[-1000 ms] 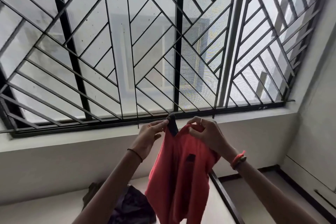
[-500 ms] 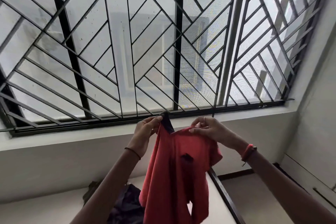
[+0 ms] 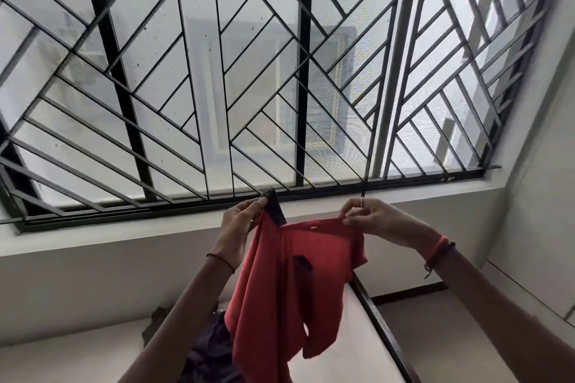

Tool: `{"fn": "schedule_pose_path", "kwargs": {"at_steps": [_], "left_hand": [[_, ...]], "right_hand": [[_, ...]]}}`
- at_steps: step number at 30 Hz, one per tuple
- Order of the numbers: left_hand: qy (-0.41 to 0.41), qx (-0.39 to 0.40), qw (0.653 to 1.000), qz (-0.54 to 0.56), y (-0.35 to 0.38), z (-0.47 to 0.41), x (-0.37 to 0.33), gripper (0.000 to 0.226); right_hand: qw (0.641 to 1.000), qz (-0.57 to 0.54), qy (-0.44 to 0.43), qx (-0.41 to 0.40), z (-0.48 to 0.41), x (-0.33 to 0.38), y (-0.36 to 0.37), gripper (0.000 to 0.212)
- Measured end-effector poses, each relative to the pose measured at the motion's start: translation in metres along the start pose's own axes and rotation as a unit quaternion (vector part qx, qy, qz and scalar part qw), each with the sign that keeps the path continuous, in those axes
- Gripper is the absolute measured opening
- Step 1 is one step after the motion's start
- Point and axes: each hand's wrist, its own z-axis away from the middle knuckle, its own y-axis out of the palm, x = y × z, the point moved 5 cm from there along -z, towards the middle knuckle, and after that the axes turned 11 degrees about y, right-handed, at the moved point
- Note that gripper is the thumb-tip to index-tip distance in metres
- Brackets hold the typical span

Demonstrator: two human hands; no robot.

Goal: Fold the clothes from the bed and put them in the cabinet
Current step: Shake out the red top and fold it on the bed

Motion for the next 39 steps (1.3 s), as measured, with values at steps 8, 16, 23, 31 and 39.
{"fn": "schedule_pose_path", "kwargs": {"at_steps": [8,16,23,31,39], "left_hand": [[0.013,0.020,0.999,-0.033,0.012,0.005,0.006,0.006],[0.015,0.028,0.999,-0.032,0.014,0.010,0.009,0.005],[0.048,0.090,0.992,-0.079,0.037,0.016,0.009,0.022],[0.045,0.086,0.991,-0.096,0.049,0.021,0.016,0.017],[0.035,0.075,0.993,-0.088,0.049,0.019,0.021,0.008]], "right_hand": [[0.997,0.065,-0.043,-0.021,0.001,0.018,0.036,0.009],[0.939,0.255,-0.184,-0.138,-0.003,0.029,0.033,0.033],[0.879,0.292,-0.312,-0.214,0.013,0.047,0.050,0.016],[0.862,0.316,-0.325,-0.228,0.011,0.049,0.051,0.019],[0.863,0.339,-0.305,-0.216,0.007,0.045,0.052,0.022]]}}
